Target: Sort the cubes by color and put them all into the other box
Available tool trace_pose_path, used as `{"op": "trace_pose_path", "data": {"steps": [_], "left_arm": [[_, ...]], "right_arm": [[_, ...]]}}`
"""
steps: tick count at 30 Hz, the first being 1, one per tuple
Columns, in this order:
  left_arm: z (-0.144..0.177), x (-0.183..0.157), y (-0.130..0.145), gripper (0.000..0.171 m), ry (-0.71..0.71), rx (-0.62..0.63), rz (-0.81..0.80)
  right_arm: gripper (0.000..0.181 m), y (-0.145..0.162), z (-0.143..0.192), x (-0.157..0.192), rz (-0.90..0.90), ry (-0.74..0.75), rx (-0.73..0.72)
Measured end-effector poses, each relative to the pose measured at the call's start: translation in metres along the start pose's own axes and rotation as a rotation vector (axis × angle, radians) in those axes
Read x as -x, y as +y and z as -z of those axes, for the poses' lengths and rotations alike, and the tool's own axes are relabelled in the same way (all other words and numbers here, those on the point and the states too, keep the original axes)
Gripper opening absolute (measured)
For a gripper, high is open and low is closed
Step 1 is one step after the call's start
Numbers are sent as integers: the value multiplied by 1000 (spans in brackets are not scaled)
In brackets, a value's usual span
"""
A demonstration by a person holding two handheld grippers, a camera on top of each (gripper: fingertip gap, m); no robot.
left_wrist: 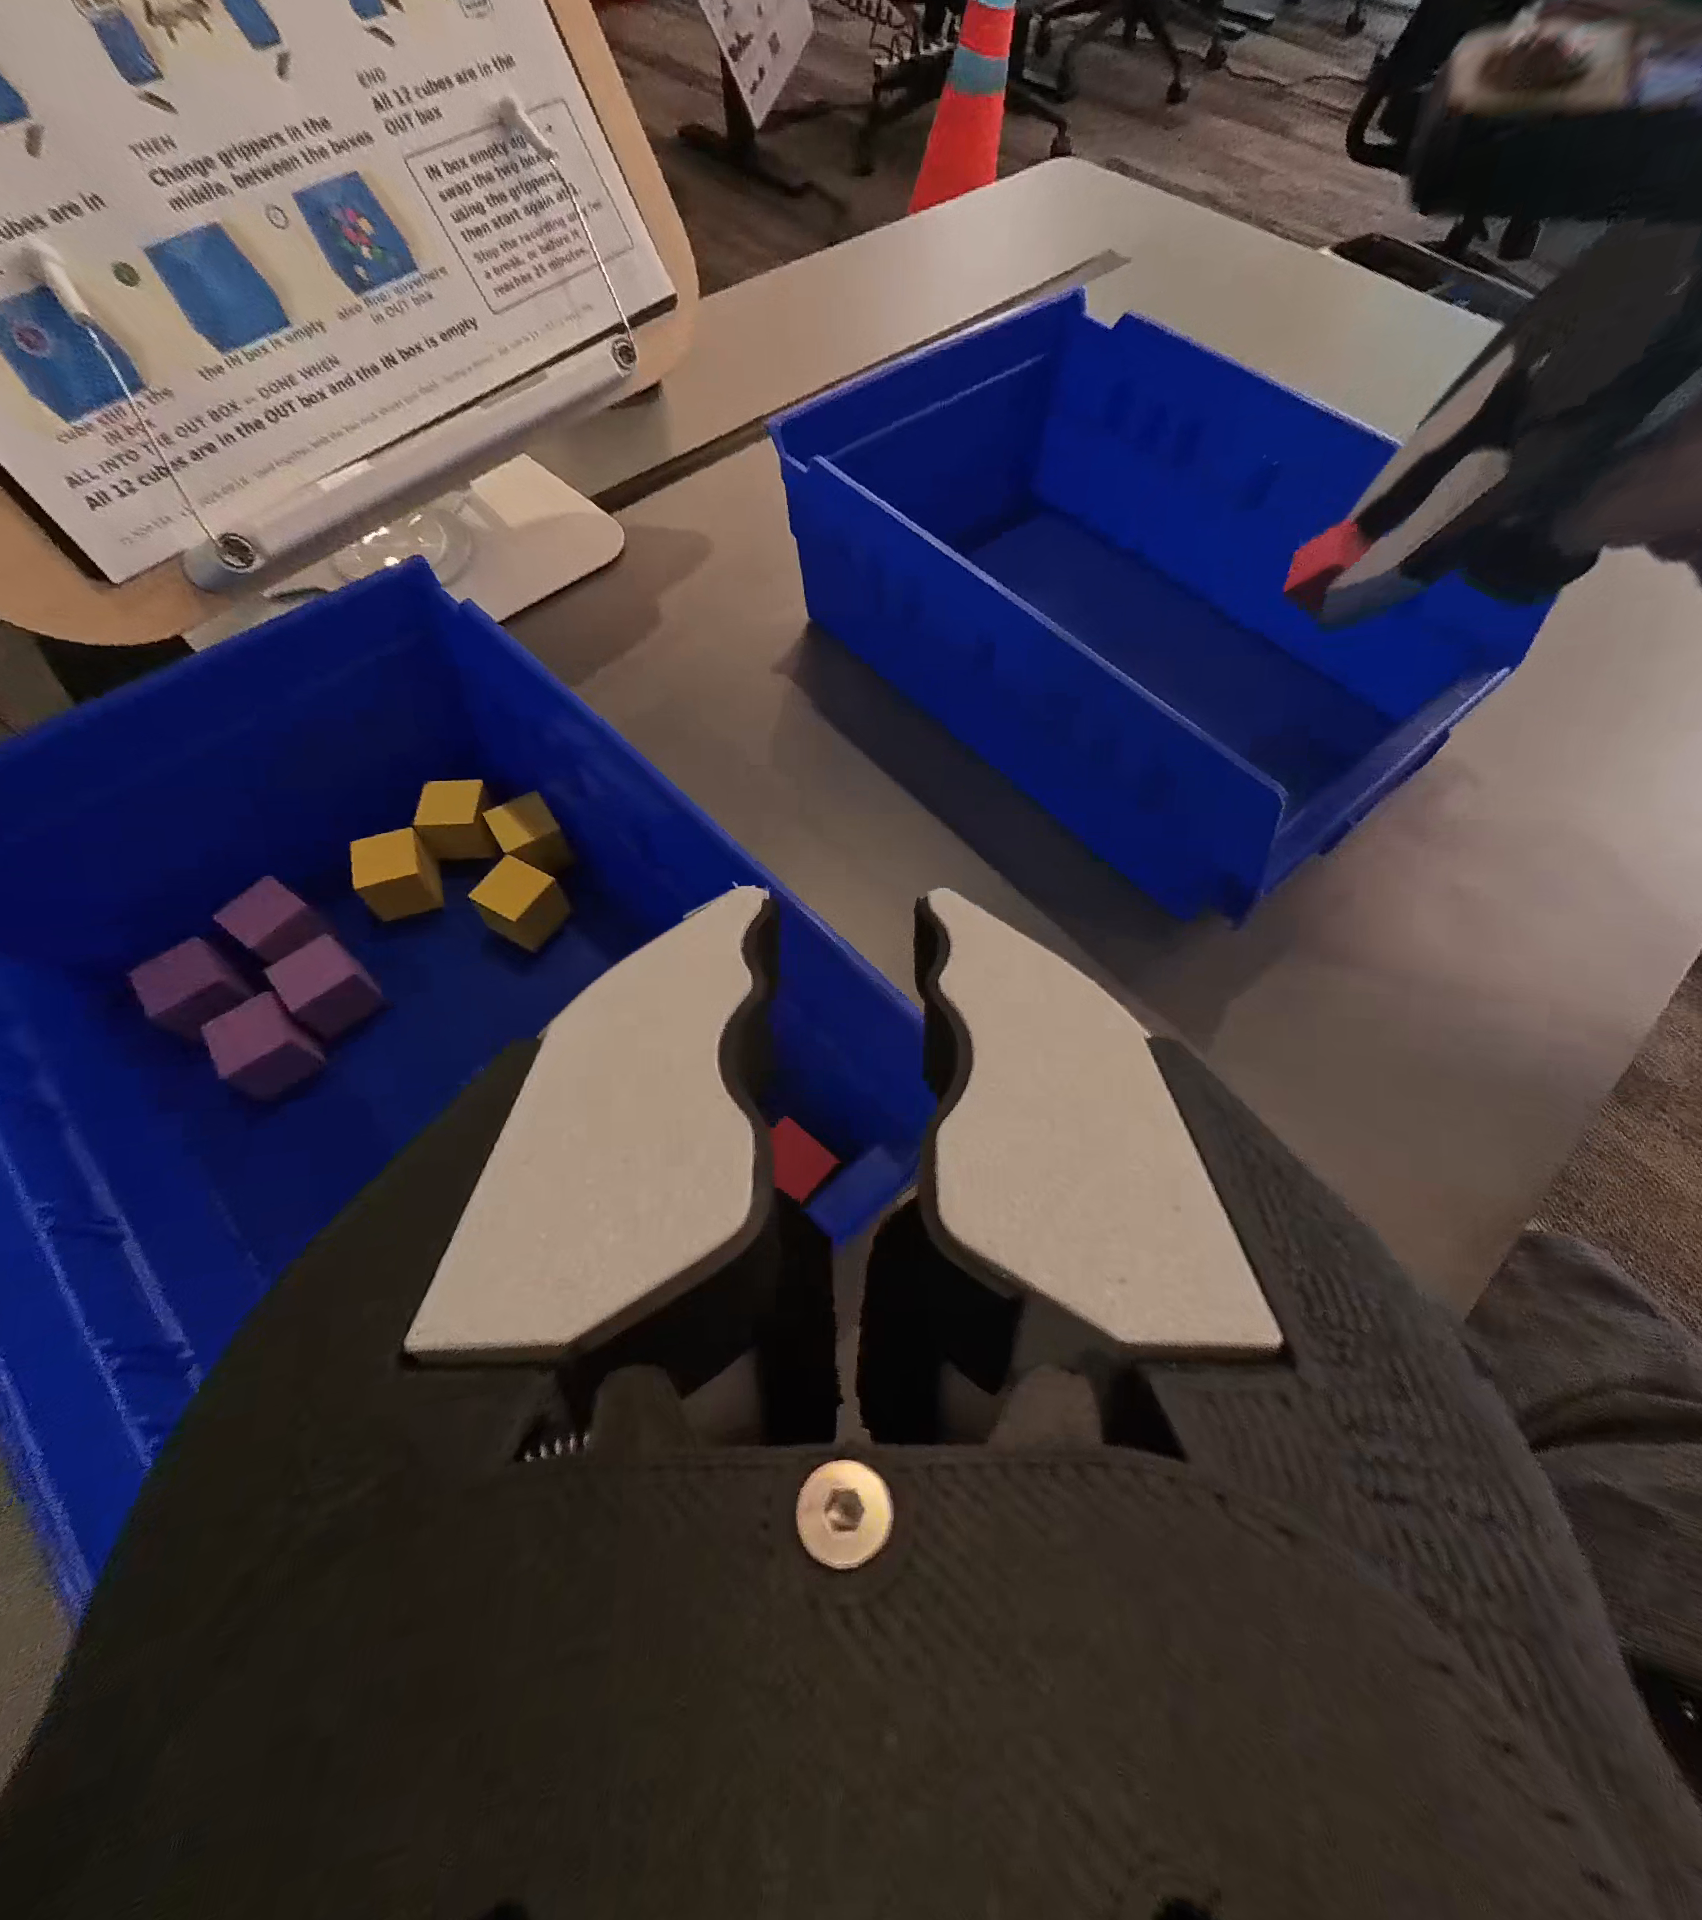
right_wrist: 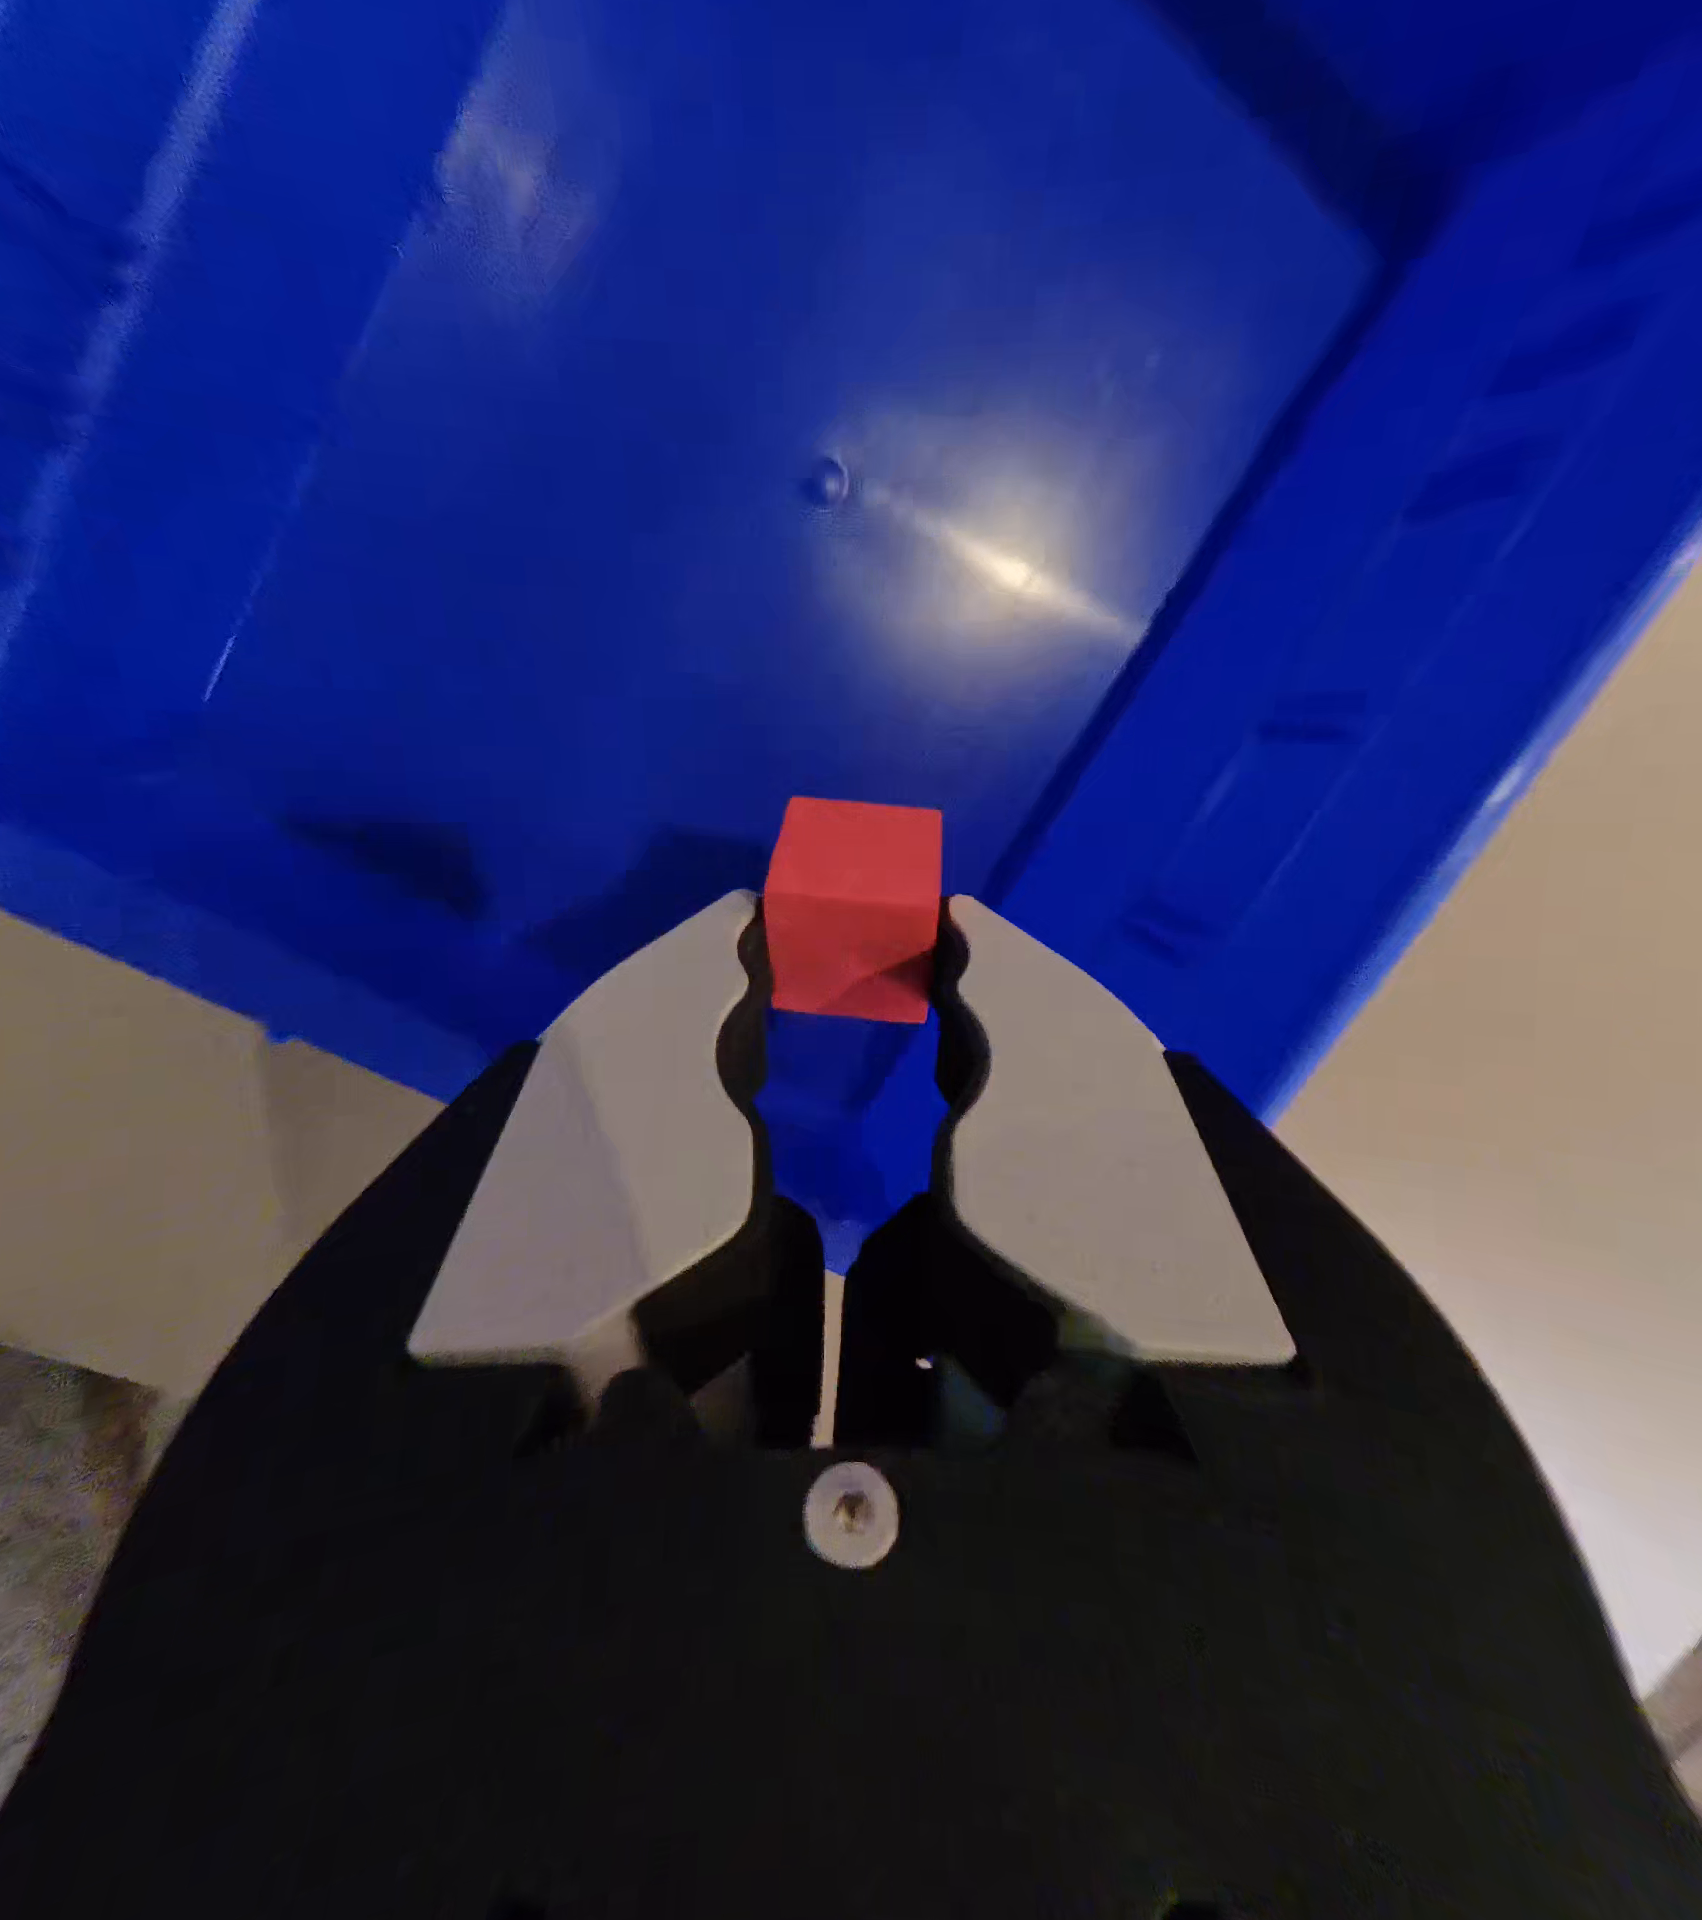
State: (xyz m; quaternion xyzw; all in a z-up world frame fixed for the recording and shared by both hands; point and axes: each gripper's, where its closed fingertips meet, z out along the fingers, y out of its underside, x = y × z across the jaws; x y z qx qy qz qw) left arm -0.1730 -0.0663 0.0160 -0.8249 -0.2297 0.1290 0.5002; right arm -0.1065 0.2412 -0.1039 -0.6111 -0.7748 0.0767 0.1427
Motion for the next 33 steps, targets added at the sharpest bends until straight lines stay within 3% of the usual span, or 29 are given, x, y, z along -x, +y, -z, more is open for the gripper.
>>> {"op": "trace_pose_path", "data": {"steps": [7, 15, 17, 18, 22, 29, 33], "left_arm": [[7, 19, 4, 25, -76, 21, -16], [5, 50, 27, 25, -124, 105, 47], [3, 59, 36, 29, -135, 140, 74], [1, 62, 40, 31, -138, 153, 86], [-4, 72, 52, 33, -148, 188, 111], [-45, 78, 109, 37, -143, 471, 172], [-62, 88, 125, 40, -194, 553, 155]], "right_arm": [[30, 28, -36, 4, -120, -47, 268], [30, 36, -51, 8, -108, -56, 355], [59, 35, -51, 11, -103, -69, 358], [65, 34, -49, 11, -88, -53, 350], [58, 14, -30, 19, -60, -65, 213], [50, -30, 54, 41, -41, -8, -253], [45, -40, 84, 60, -34, -13, -416]]}}
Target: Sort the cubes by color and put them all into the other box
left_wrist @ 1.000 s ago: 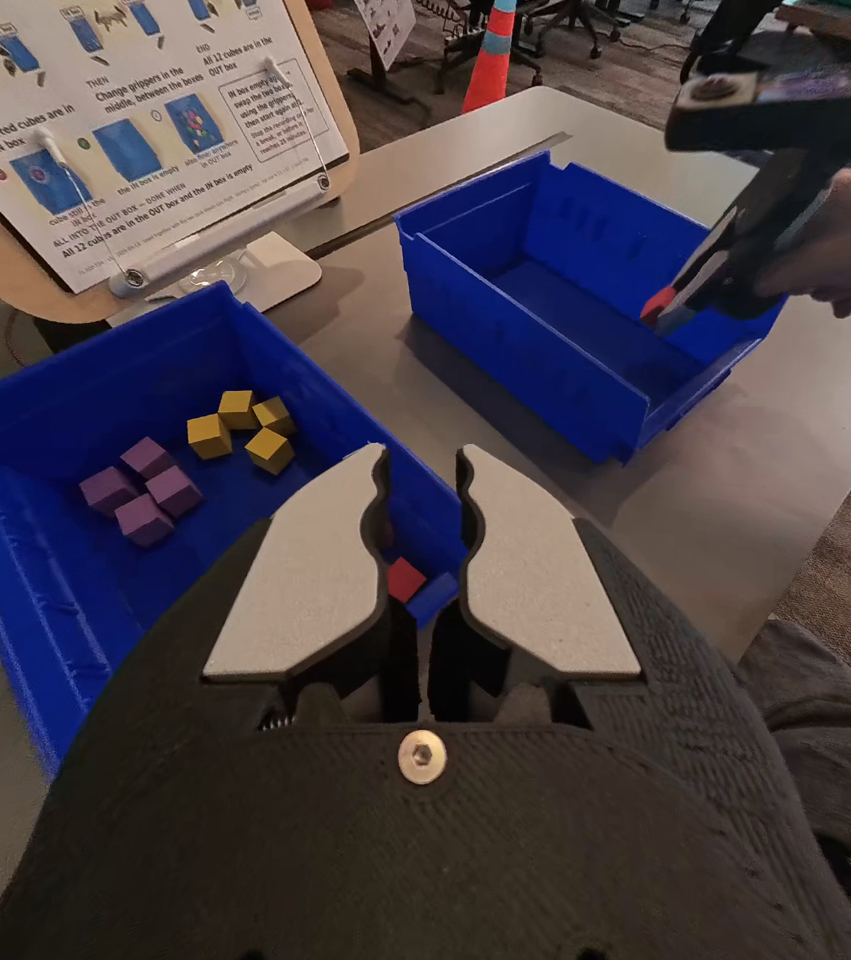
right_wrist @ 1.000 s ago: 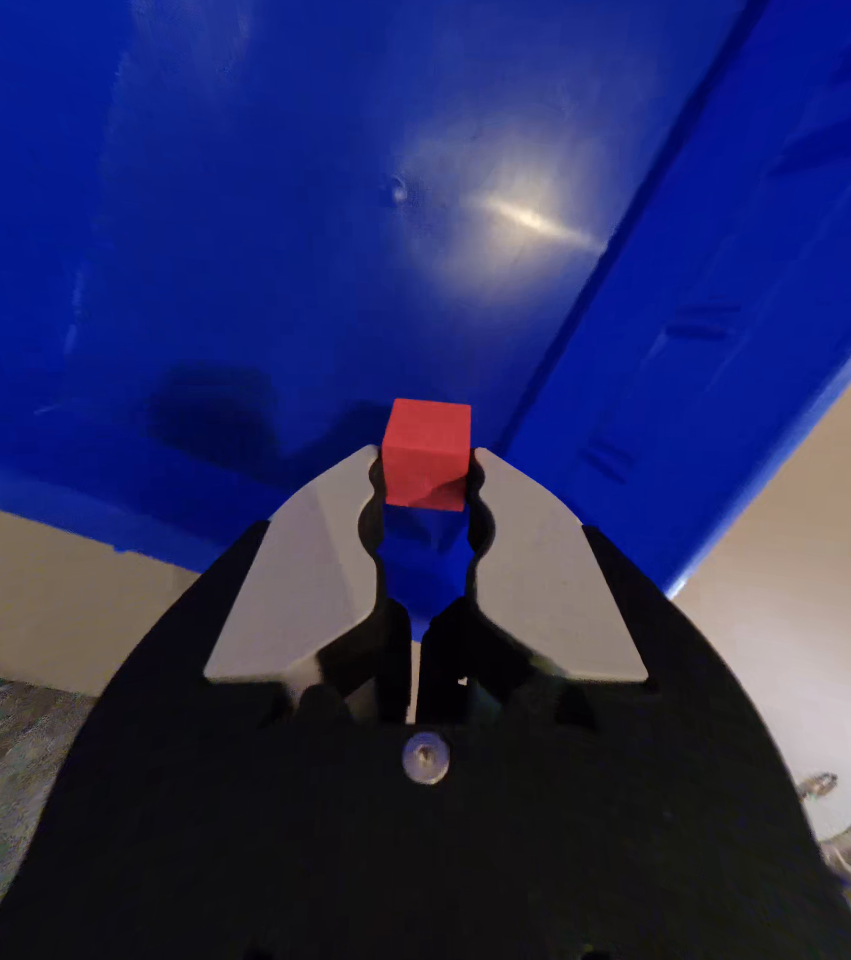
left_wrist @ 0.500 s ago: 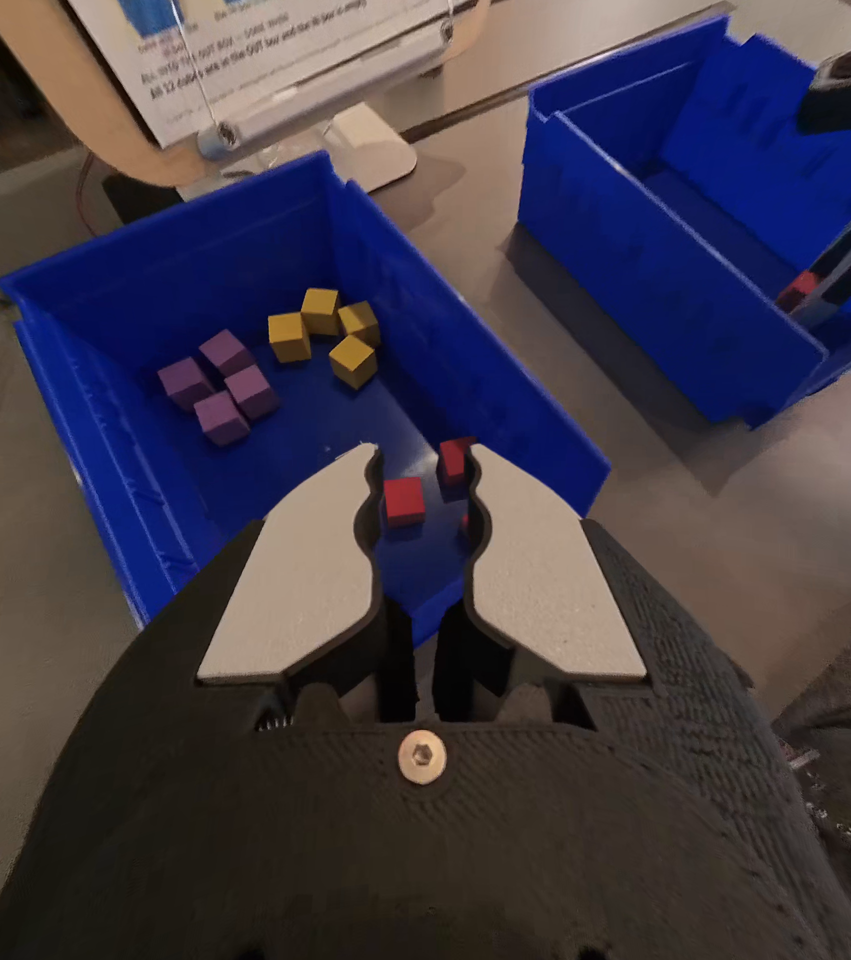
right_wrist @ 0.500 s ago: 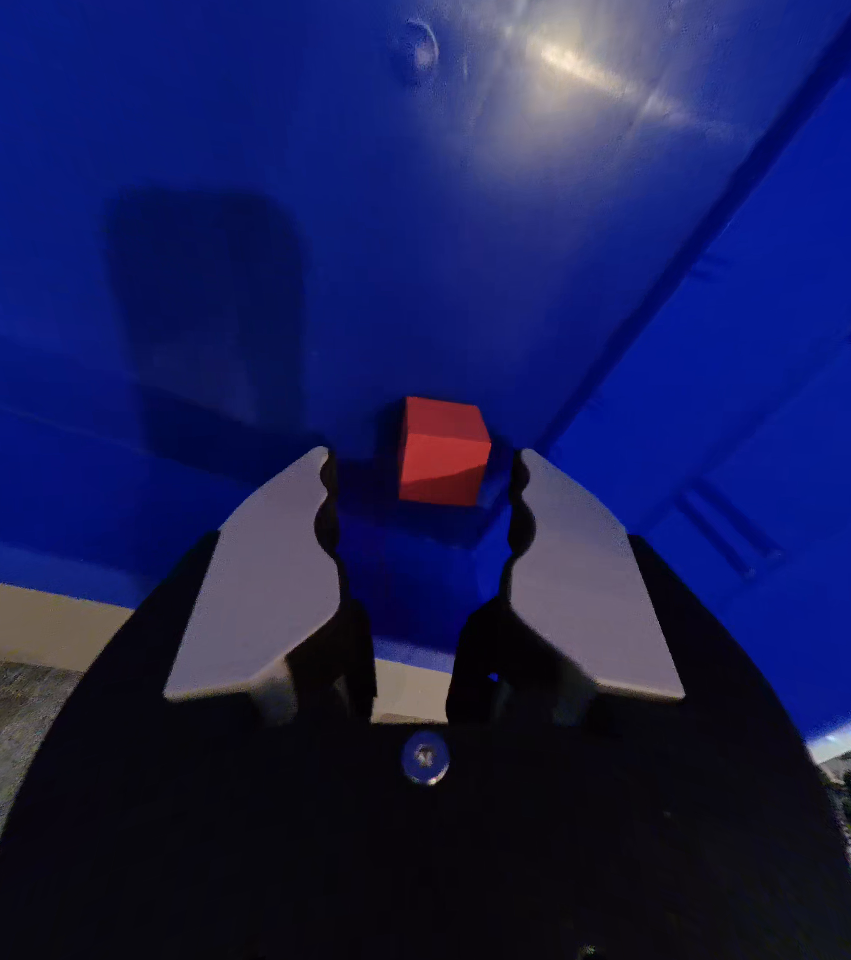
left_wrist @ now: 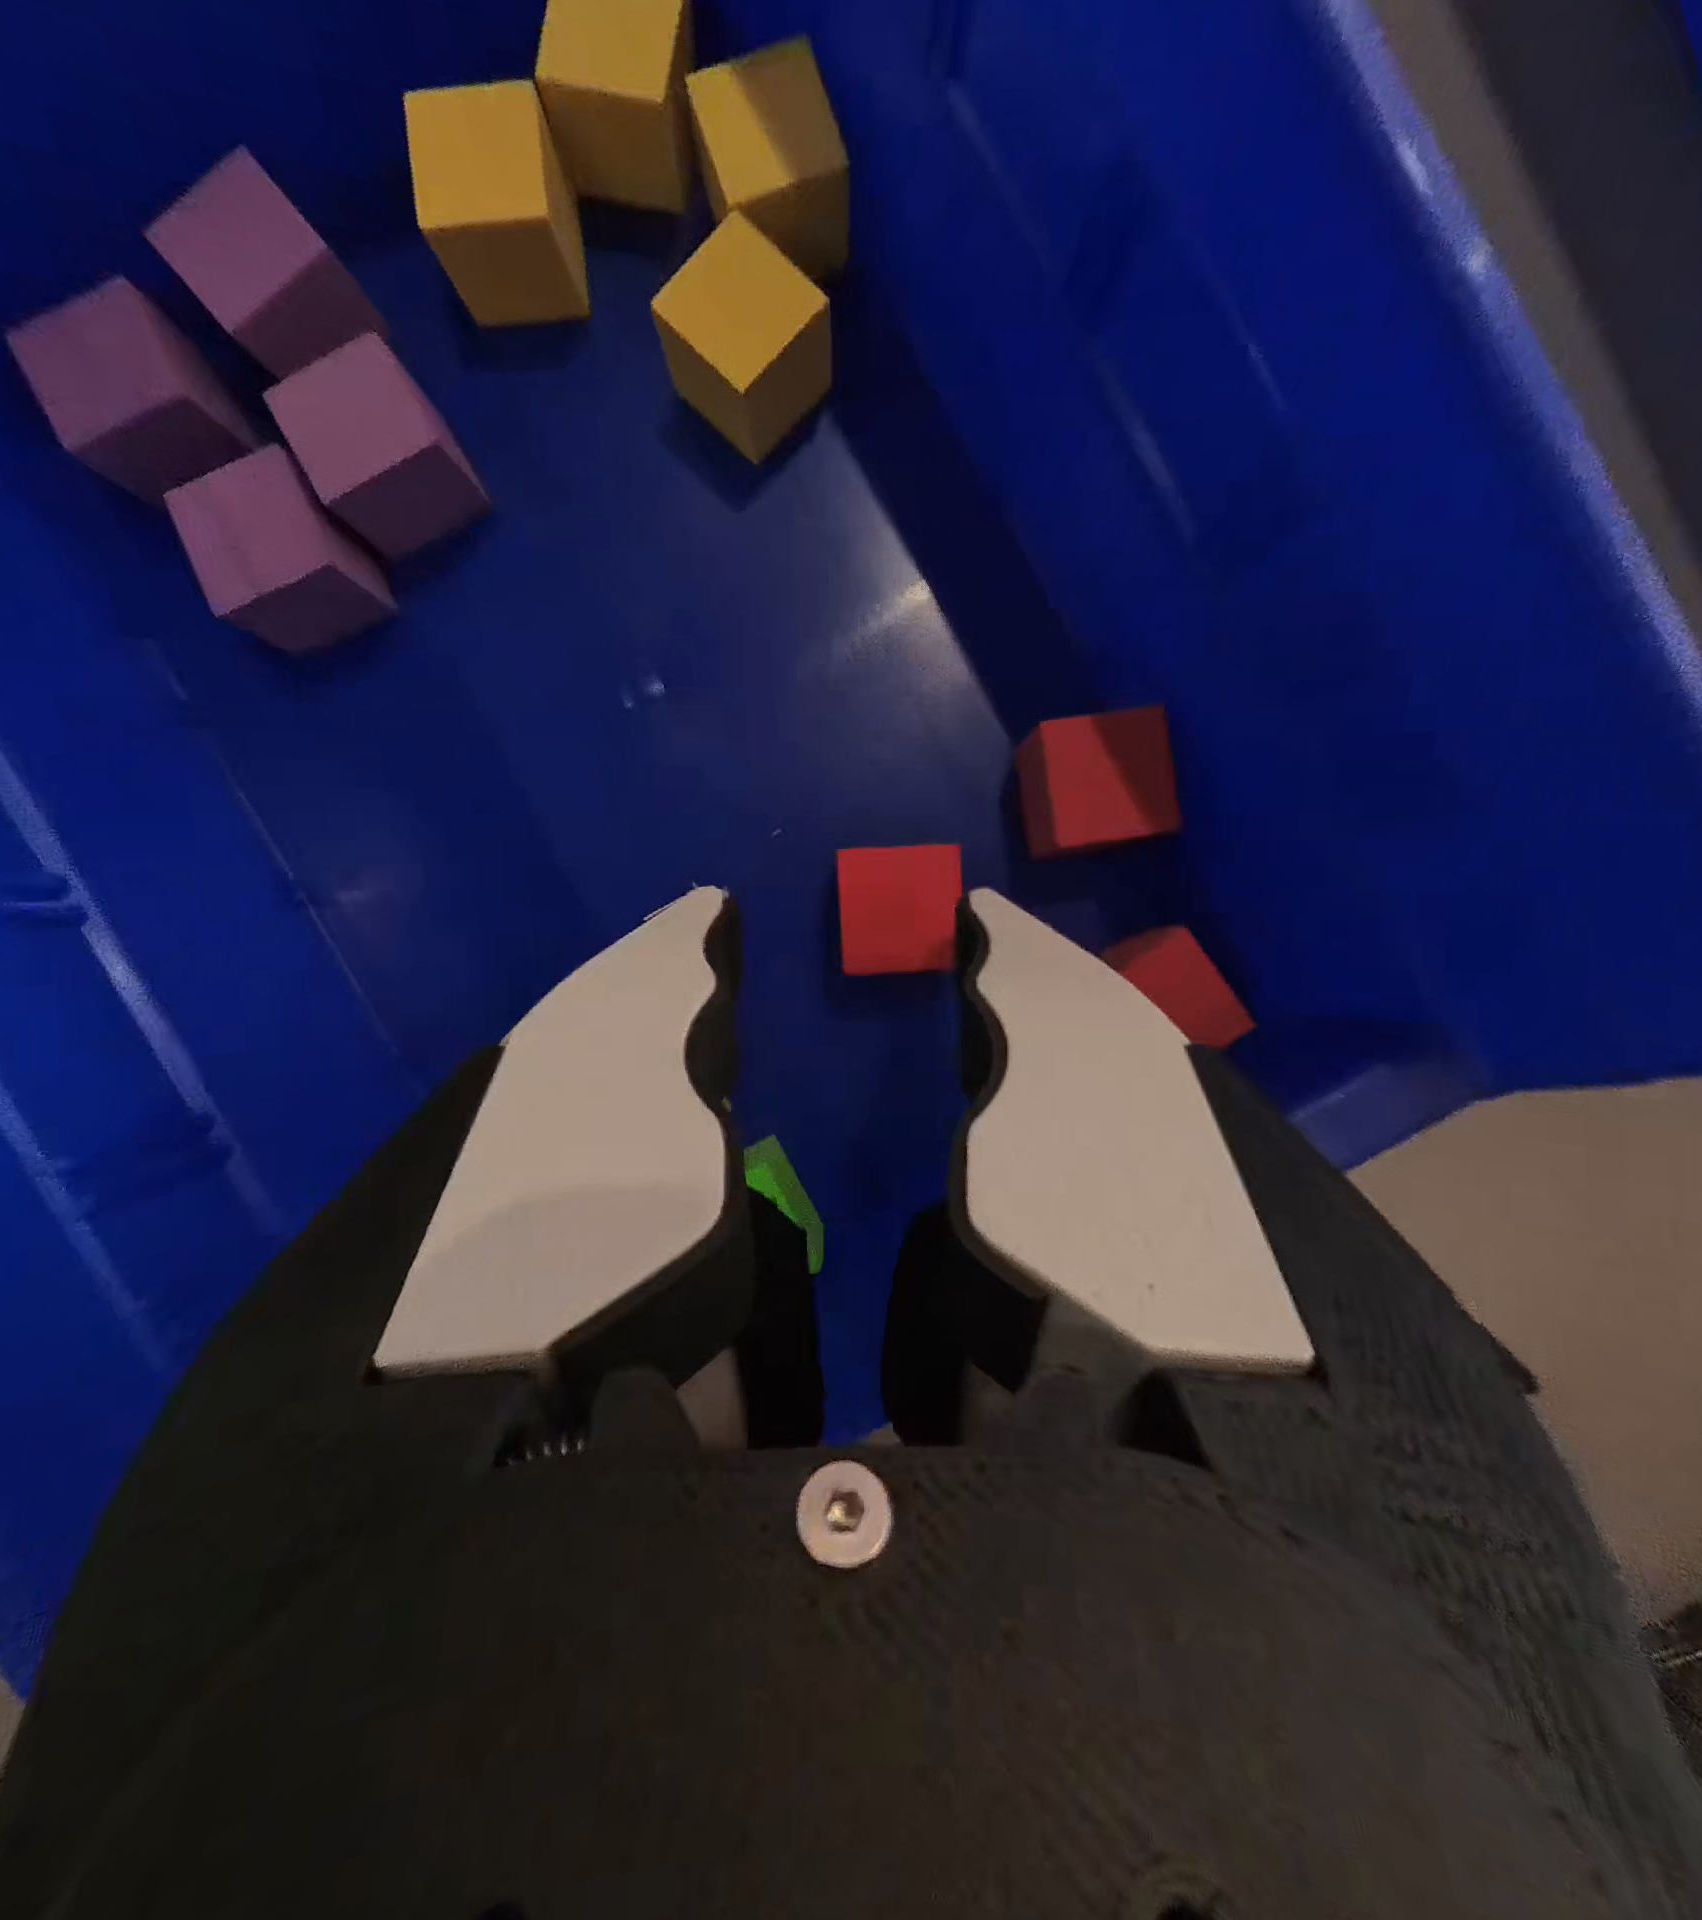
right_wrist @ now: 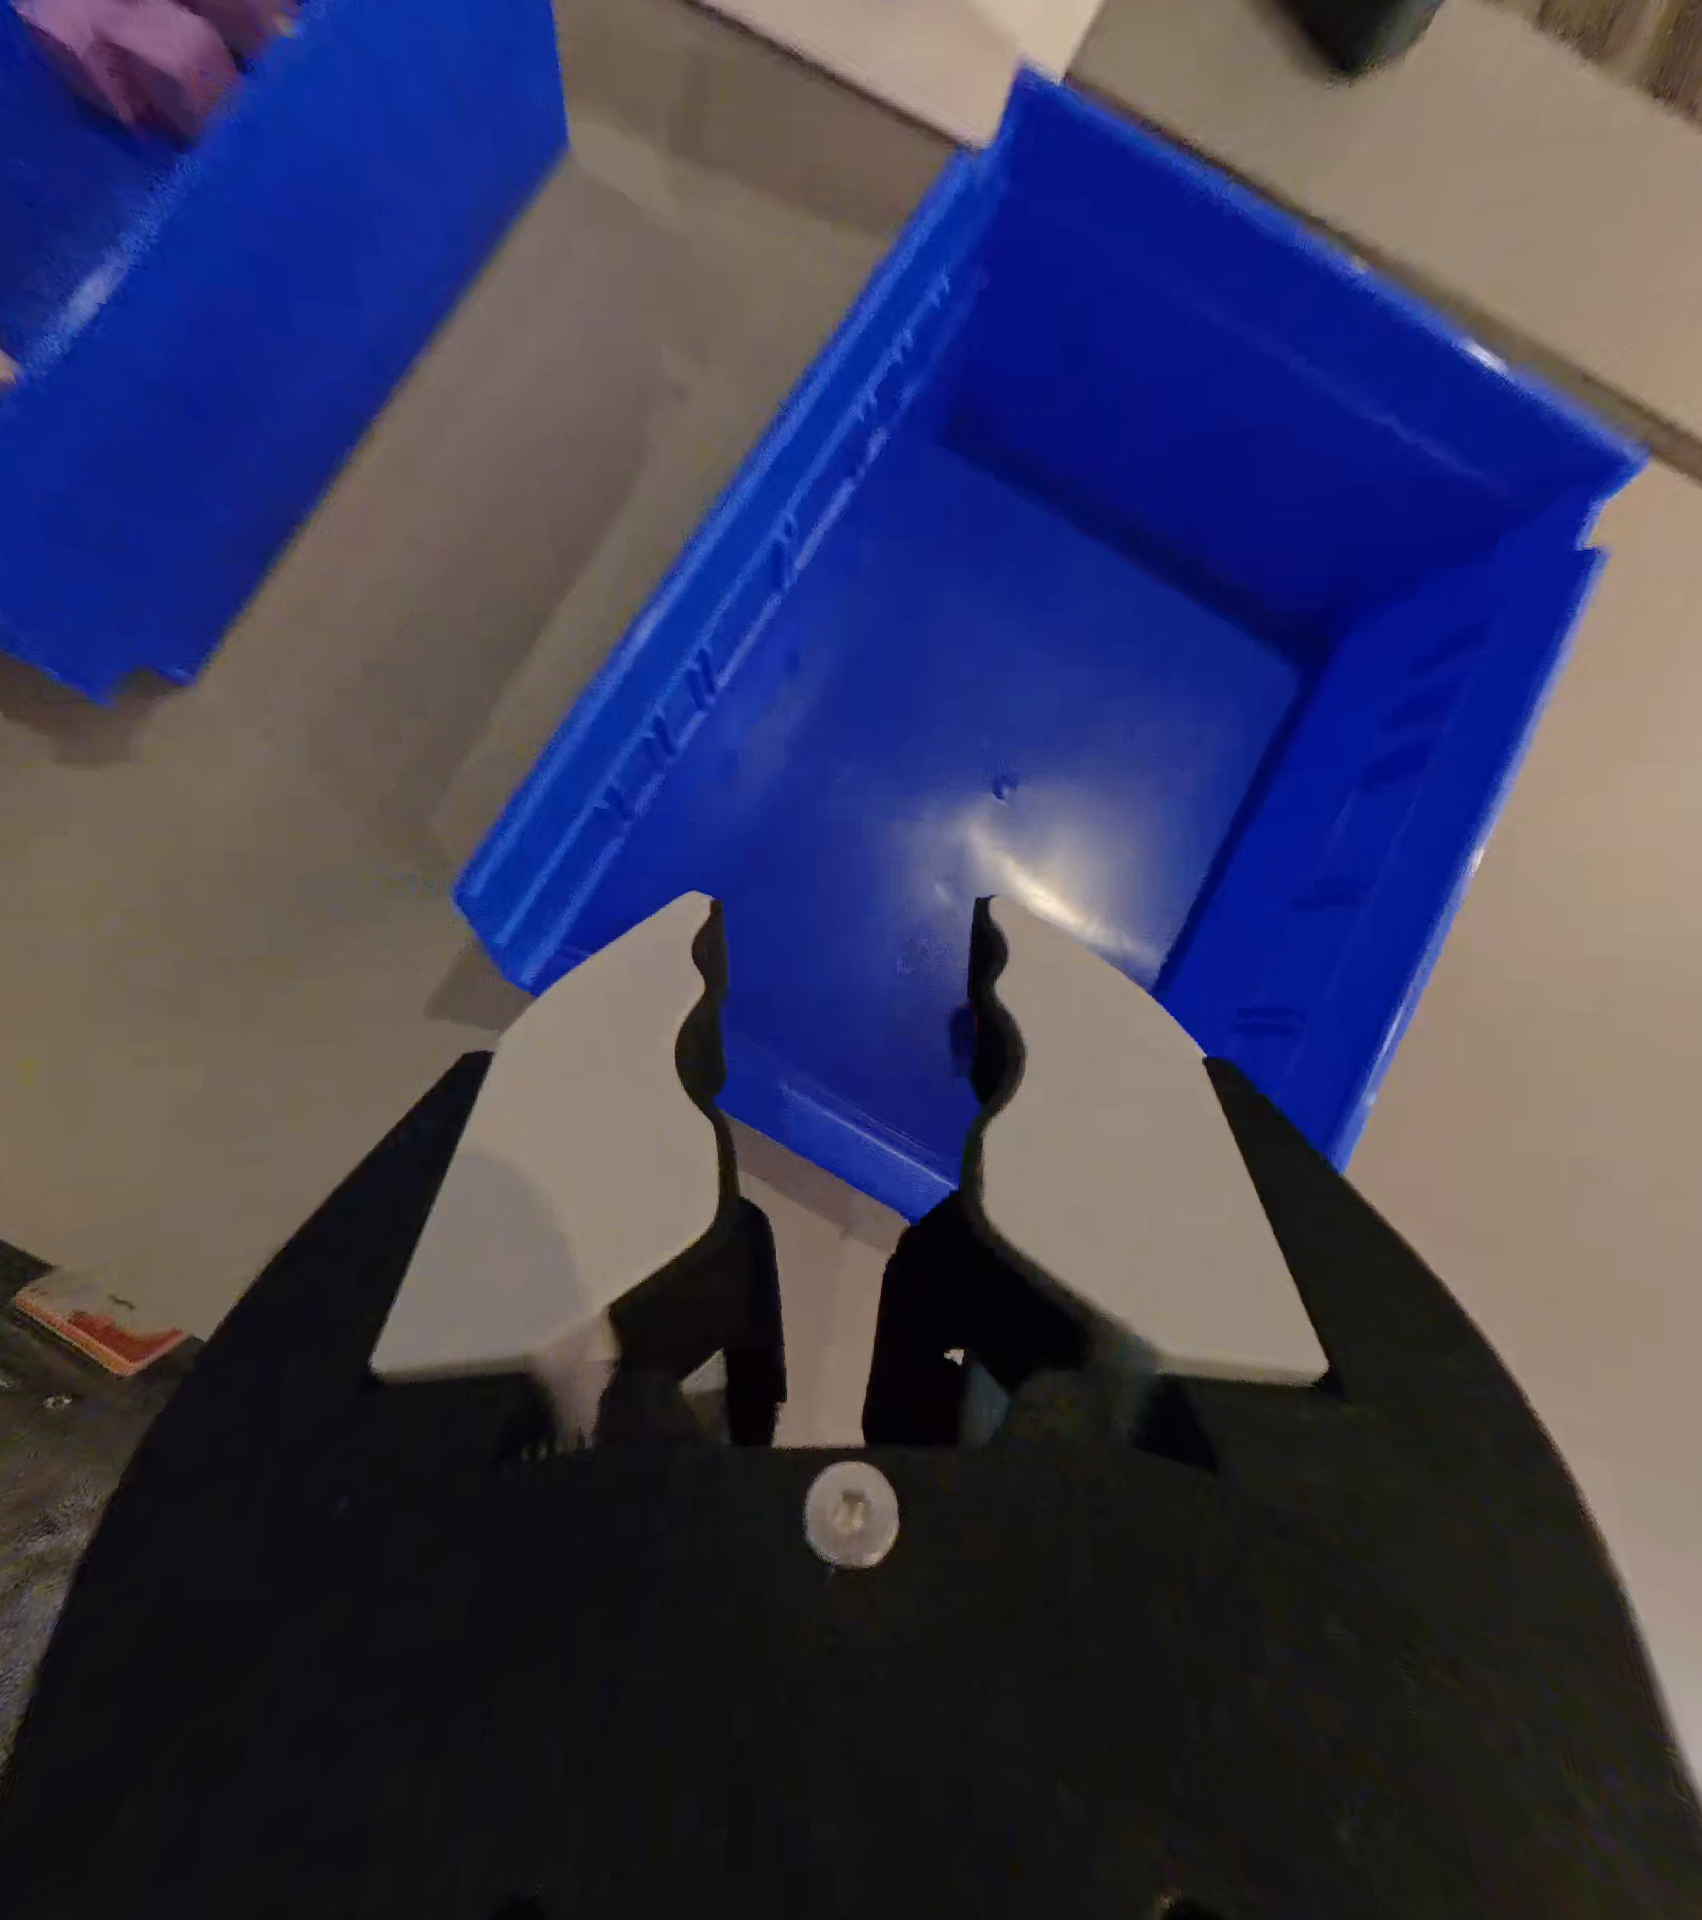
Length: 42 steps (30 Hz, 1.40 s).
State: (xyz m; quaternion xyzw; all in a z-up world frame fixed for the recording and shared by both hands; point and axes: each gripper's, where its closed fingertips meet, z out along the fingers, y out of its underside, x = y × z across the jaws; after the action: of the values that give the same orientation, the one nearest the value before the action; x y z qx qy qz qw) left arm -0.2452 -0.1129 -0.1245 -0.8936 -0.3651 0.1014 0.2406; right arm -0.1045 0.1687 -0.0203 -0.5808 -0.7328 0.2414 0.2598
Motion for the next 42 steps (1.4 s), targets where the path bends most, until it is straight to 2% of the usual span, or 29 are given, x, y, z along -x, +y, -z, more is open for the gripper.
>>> {"op": "trace_pose_path", "data": {"steps": [5, 8, 9, 11, 14, 16, 18, 20, 23, 25, 28, 31, 34, 38, 42], "left_arm": [[-19, -9, 6, 46, 49, 85, 19], [-30, -5, 20, 45, -5, 193, -2], [-33, -7, 21, 47, 3, 196, 4], [-33, -8, 18, 30, 26, 180, 9], [-32, -5, 18, 29, 40, 180, 36], [-27, -5, 11, 29, 82, 120, 71], [-11, -7, -3, 29, 163, 9, 123], [15, -18, -21, 29, 327, -137, 190], [77, -47, -47, 29, 751, -389, 313], [115, -63, -53, 29, 1001, -478, 353], [145, -88, -50, 28, 1208, -504, 344], [160, -116, -45, 29, 1352, -468, 313], [170, -136, -42, 29, 1452, -424, 281], [172, -148, -40, 29, 1497, -388, 262], [170, -149, -43, 29, 1527, -396, 279]], "right_arm": [[41, 1, 0, 20, 29, -47, -42], [41, 4, -8, 28, 34, -75, -46], [41, 6, -11, 31, 36, -84, -40], [41, 10, -16, 33, 35, -91, -31], [41, 12, -19, 36, 29, -107, -37], [40, 11, -19, 38, 31, -113, -51], [37, 6, -17, 43, 43, -120, -78], [34, -2, -17, 54, 84, -152, -123], [33, -22, -16, 93, 249, -254, -280], [35, -41, -10, 126, 392, -291, -450], [39, -65, 3, 171, 534, -341, -652], [48, -85, 9, 199, 645, -354, -759], [46, -94, 12, 216, 744, -358, -795], [32, -96, 12, 225, 837, -324, -799], [29, -96, 11, 221, 831, -307, -774]]}}
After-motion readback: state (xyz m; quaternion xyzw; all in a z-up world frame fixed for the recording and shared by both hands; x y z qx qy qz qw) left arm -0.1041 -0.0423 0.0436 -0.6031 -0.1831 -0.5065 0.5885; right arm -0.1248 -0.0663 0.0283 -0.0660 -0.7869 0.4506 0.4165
